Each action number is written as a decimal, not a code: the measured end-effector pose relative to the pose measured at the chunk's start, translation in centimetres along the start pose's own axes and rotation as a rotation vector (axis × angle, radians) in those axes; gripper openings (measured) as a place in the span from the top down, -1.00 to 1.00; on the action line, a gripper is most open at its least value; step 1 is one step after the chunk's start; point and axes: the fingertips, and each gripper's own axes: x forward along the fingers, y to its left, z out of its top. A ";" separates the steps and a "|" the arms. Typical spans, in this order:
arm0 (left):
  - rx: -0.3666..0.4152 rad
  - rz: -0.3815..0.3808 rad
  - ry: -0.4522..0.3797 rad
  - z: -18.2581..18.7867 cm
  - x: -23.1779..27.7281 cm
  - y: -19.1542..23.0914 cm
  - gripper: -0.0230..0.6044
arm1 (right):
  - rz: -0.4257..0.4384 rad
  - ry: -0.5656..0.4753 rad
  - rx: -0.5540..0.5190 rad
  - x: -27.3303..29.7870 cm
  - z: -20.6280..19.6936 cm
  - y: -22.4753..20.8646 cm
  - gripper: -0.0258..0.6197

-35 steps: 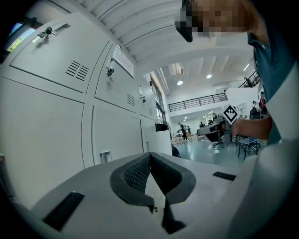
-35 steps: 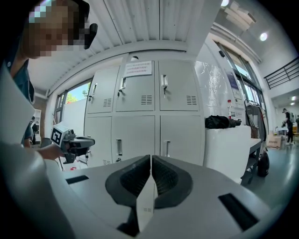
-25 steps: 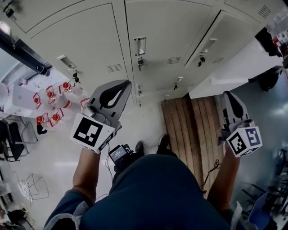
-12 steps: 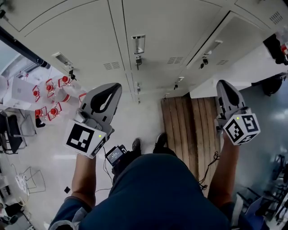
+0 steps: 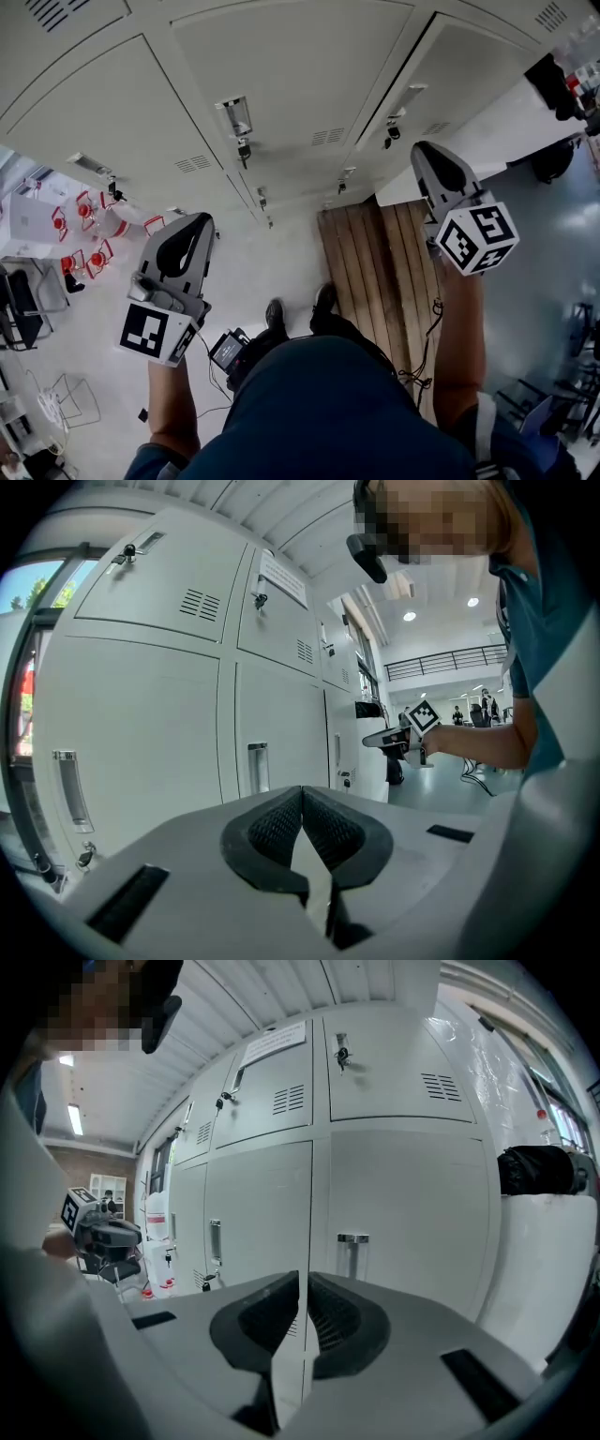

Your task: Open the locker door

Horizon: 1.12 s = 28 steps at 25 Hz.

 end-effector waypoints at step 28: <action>-0.084 0.034 0.039 -3.5 3.4 -1.8 0.87 | -0.090 0.027 -0.100 10.9 -1.3 -5.6 0.51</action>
